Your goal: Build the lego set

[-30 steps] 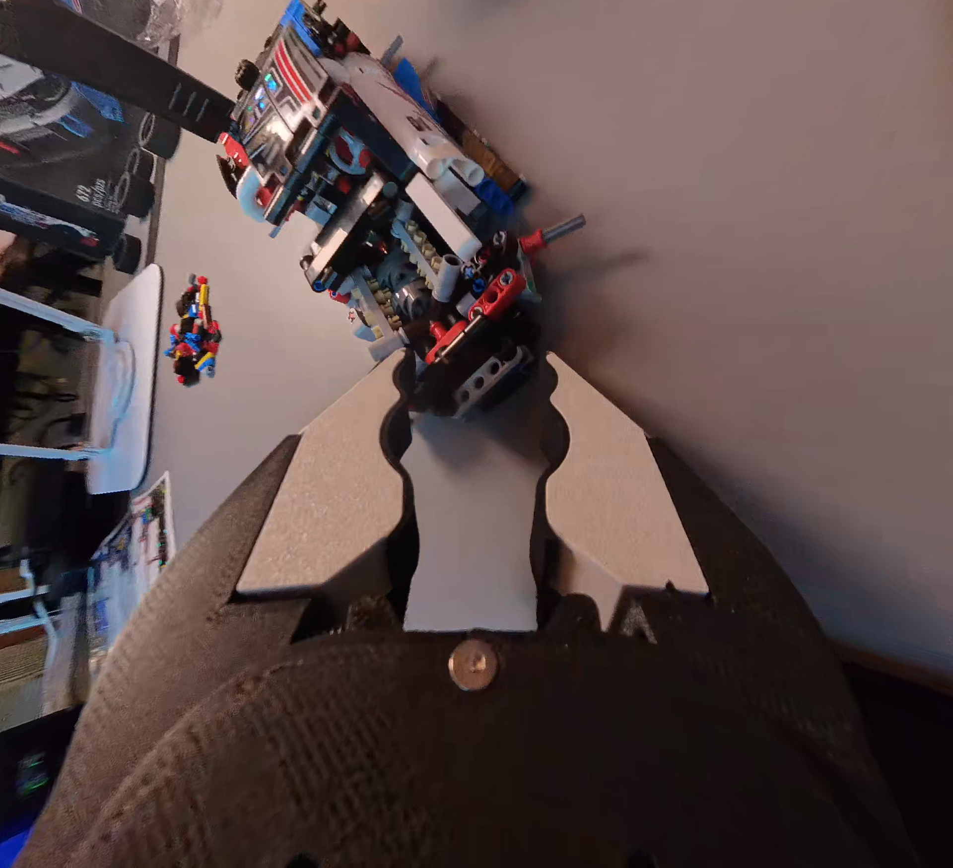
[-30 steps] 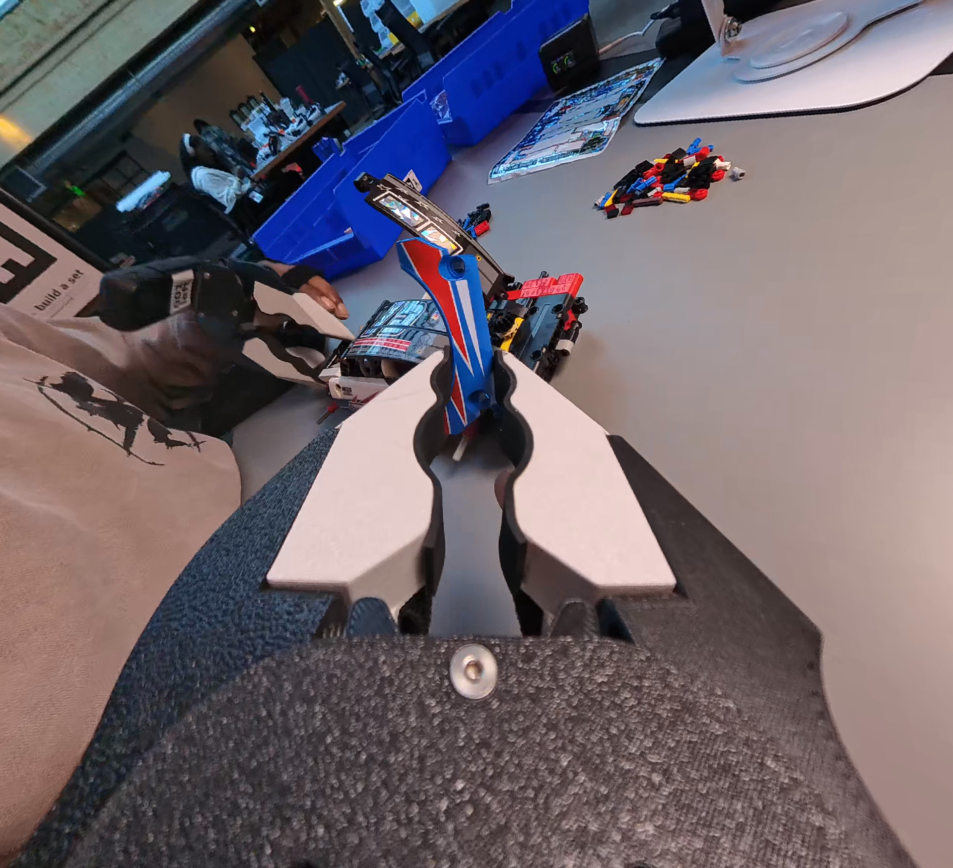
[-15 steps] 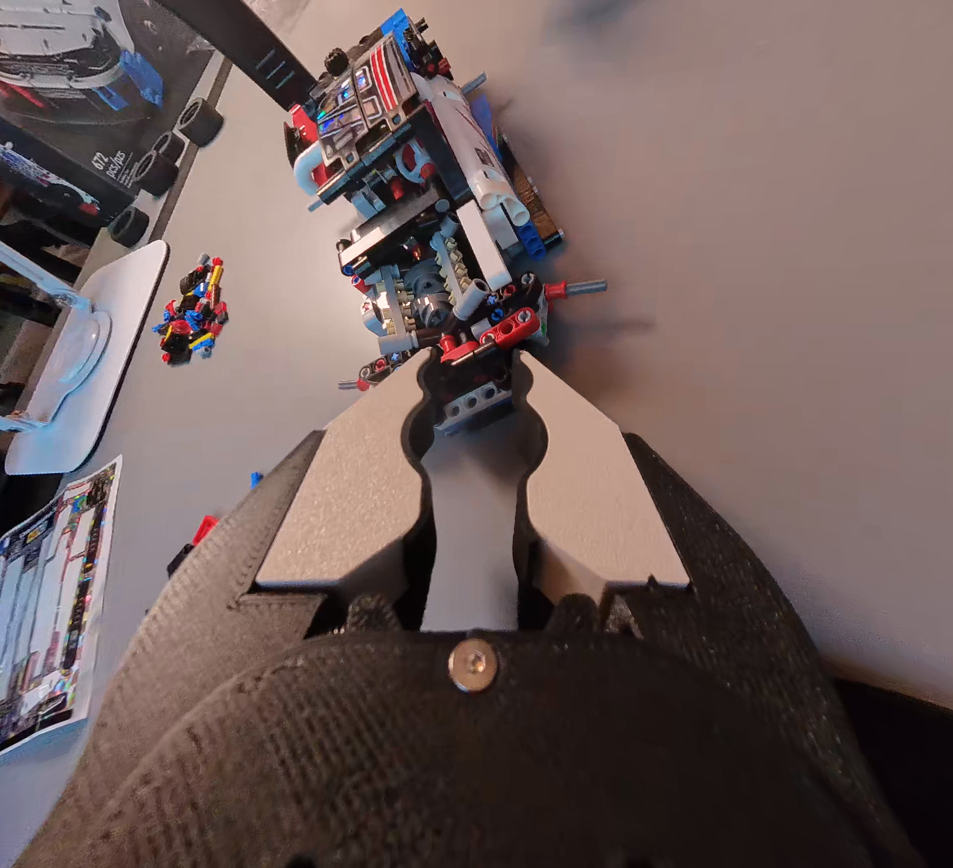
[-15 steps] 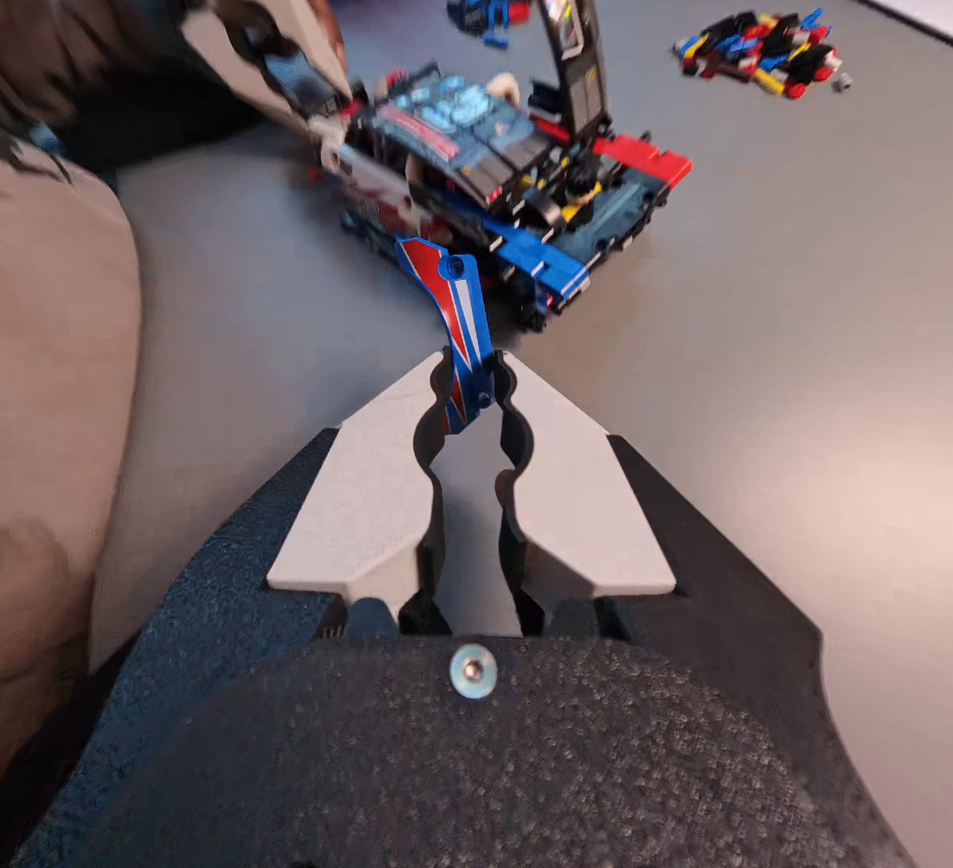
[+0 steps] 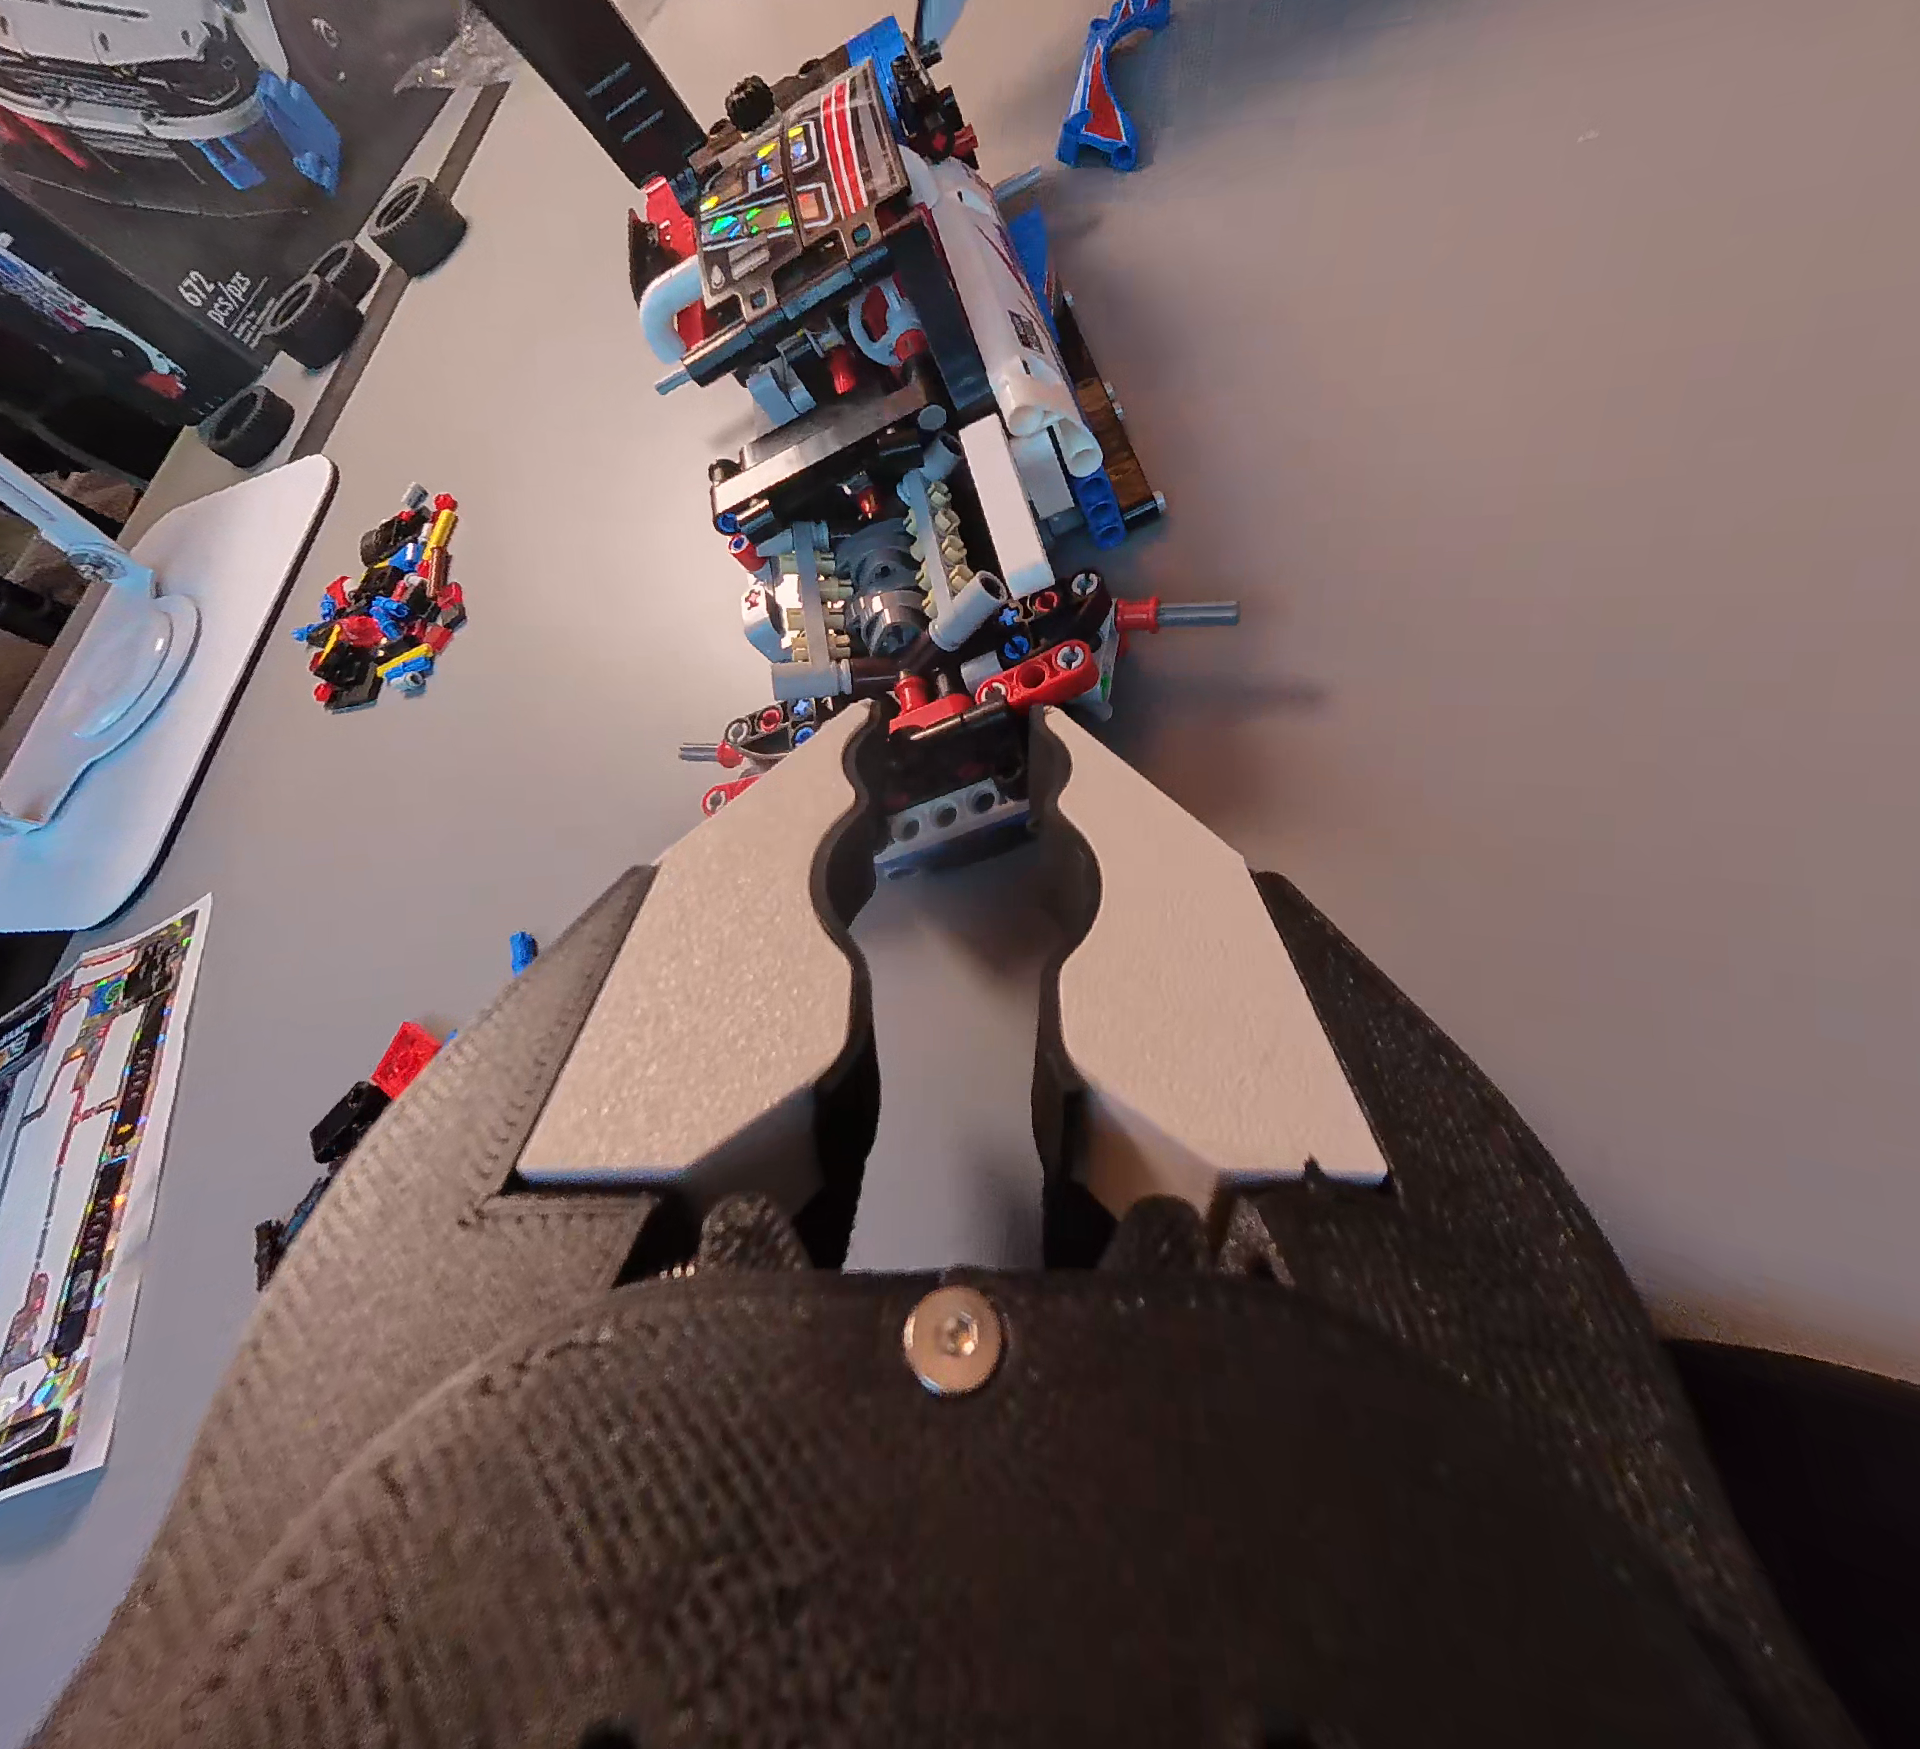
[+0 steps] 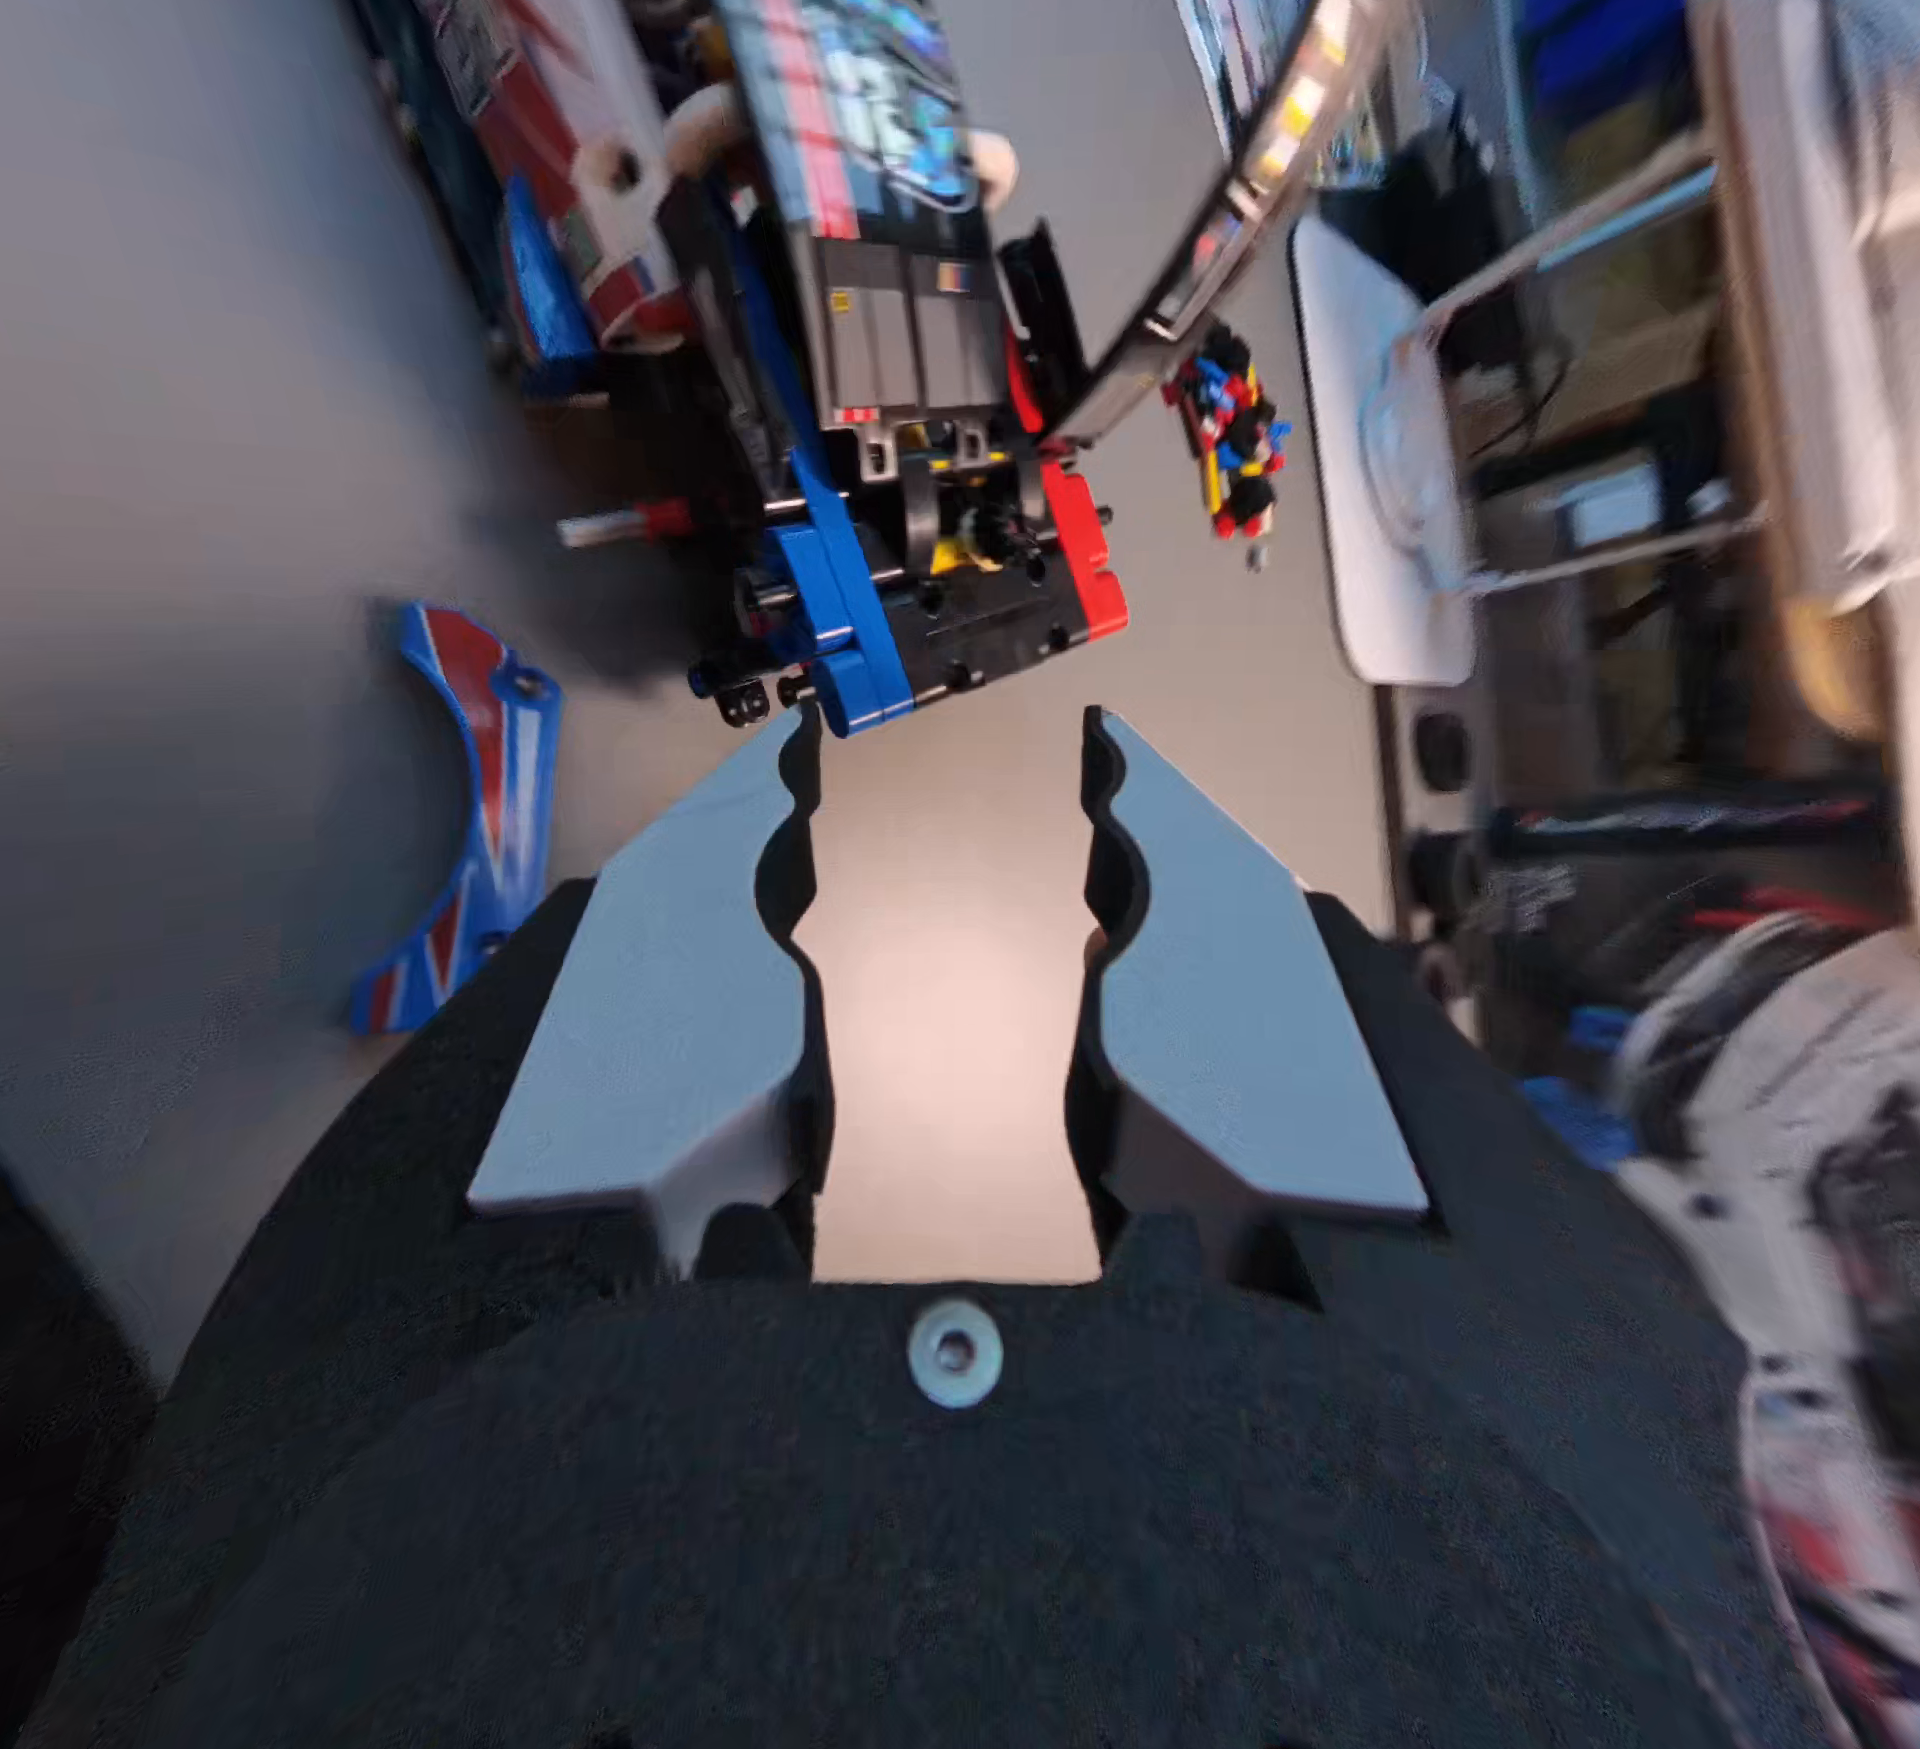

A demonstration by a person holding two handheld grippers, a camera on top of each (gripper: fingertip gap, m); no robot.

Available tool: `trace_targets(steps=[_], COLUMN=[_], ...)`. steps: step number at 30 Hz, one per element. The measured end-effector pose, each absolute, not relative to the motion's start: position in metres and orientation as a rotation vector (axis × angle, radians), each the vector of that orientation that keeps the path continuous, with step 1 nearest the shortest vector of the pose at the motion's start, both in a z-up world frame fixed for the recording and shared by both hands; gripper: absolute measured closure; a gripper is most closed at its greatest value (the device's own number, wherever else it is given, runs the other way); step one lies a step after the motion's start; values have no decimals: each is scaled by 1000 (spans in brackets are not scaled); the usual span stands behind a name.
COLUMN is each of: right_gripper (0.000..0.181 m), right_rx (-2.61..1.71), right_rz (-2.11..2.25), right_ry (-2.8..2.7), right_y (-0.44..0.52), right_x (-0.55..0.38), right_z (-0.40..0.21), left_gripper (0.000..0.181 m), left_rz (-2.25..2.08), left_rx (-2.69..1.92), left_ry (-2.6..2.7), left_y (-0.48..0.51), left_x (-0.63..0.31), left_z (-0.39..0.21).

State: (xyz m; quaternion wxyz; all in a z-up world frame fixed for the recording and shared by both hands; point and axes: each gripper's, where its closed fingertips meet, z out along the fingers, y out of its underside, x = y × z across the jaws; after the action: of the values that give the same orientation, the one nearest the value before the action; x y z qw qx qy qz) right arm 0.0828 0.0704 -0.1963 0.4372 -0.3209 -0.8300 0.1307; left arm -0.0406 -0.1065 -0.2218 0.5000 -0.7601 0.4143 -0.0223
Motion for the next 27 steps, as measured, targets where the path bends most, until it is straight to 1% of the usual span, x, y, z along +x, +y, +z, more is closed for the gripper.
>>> trace_targets(steps=[1,2,3,5,6,9,10,12,13,16,17,19,21,23,24,27], right_gripper=[135,138,145,151,164,170,171,176,176,174,173,171,173,176,176,176], right_rx=[-632,-490,-394,-321,-282,-212,-249,-421,-529,-770,-811,-923,-997,-1070,-1121,-1232], right_rz=[200,98,48,8,-12,-51,7,184,303,560,611,733,821,911,983,1068], right_ry=[-2061,-2059,-2044,-1966,-1902,-1879,-1882,-1933,-1977,-2138,-2170,-2213,-2249,-2323,-2375,-2321], right_y=[69,68,65,66,66,62,59,58,56,56,58,60,63,60,55,63], right_x=[78,76,74,68,65,64,66,70,73,79,78,75,72,75,78,67], right_z=[-202,-209,-214,-215,-208,-202,-196,-184,-177,-169,-168,-166,-163,-163,-165,-169], left_gripper=[157,157,157,158,158,156,150,126,120,102,101,111,115,135,134,136], left_rz=[-63,-78,-91,-113,-119,-115,-111,-174,-188,-41,-77,-227,-304,-244,-238,-397], left_rx=[-1841,-1842,-1843,-1848,-1850,-1854,-1846,-1816,-1798,-1767,-1771,-1826,-1851,-1820,-1833,-1860], left_ry=[996,990,981,978,975,967,950,929,920,935,955,1006,1026,973,934,808], left_y=[-107,-107,-106,-107,-107,-107,-108,-114,-116,-96,-91,-89,-89,-79,-75,-75], left_x=[-41,-41,-41,-42,-43,-46,-47,-42,-40,-47,-42,-28,-20,-24,-27,-27], left_z=[-222,-222,-221,-221,-221,-220,-216,-203,-197,-190,-191,-202,-207,-202,-202,-198])
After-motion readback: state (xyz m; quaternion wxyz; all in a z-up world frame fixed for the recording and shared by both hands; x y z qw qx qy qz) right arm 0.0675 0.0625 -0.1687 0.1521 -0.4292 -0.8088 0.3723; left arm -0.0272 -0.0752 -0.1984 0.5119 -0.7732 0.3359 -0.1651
